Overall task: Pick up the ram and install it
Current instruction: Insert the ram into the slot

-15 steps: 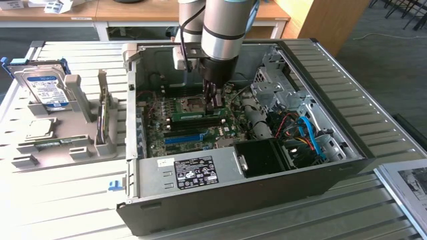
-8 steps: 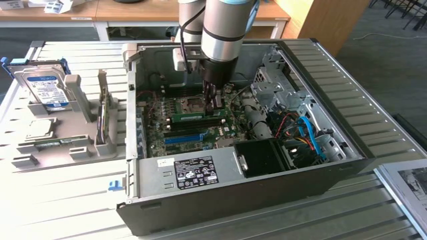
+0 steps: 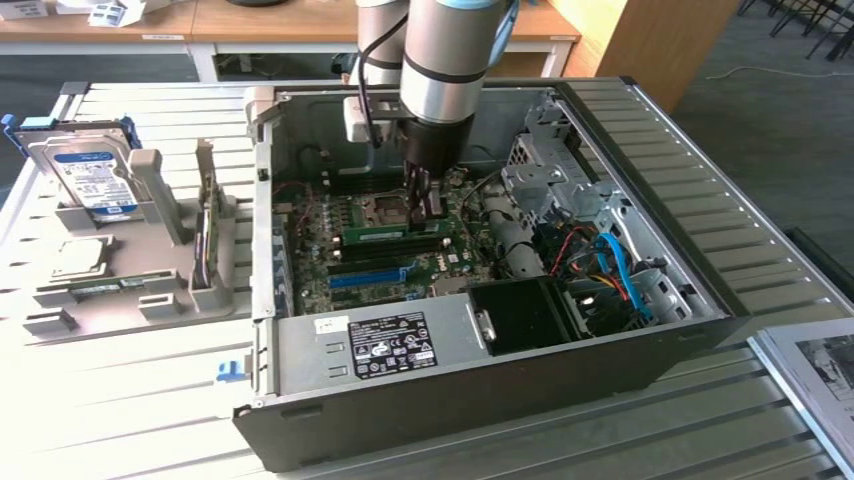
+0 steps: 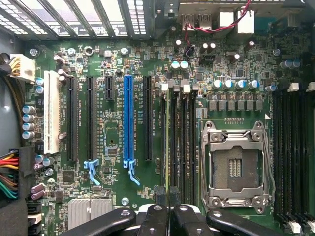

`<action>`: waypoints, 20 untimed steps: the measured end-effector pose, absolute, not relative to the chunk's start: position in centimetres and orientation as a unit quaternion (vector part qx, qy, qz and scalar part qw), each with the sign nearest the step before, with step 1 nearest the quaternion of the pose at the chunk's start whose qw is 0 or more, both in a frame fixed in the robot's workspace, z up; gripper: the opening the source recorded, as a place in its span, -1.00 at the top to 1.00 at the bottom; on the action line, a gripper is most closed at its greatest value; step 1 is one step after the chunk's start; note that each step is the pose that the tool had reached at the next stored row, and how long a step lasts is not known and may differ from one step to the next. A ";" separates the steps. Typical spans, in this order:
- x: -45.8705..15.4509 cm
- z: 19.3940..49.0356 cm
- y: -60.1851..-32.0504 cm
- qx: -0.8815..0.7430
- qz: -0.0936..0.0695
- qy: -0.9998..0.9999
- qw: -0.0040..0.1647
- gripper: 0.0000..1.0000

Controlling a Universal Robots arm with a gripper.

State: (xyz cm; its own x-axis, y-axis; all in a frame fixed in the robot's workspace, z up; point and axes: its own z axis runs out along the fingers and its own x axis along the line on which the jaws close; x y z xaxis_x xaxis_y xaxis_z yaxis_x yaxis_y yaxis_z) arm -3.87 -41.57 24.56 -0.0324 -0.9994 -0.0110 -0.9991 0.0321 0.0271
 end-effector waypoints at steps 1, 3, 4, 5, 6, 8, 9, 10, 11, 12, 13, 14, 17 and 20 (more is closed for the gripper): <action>-3.9 24.6 -41.6 0.696 -0.014 -0.718 0.005 0.76; -3.9 24.5 -41.6 0.696 -0.014 -0.718 0.005 0.76; -3.9 24.5 -41.6 0.696 -0.014 -0.718 0.005 0.76; -3.9 24.4 -41.6 0.696 -0.014 -0.718 0.005 0.76; -3.9 24.3 -41.6 0.696 -0.014 -0.718 0.005 0.76; -3.9 24.1 -41.6 0.696 -0.014 -0.718 0.005 0.76; -3.9 24.0 -41.6 0.696 -0.014 -0.718 0.005 0.76; -3.9 24.0 -41.6 0.696 -0.014 -0.718 0.005 0.76; -3.9 23.9 -41.6 0.696 -0.014 -0.718 0.005 0.76; -3.9 23.8 -41.6 0.696 -0.014 -0.718 0.005 0.76; -3.9 23.7 -41.6 0.696 -0.014 -0.718 0.005 0.76; -3.9 23.6 -41.6 0.696 -0.014 -0.718 0.005 0.76; -3.9 23.4 -41.6 0.696 -0.014 -0.718 0.005 0.76; -3.9 23.4 -41.6 0.696 -0.014 -0.718 0.005 0.76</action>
State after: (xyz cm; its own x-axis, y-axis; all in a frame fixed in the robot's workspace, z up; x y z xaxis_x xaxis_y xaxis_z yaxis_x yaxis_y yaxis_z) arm -3.87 -41.57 23.41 -0.0324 -0.9994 -0.0118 -0.9991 0.0321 0.0272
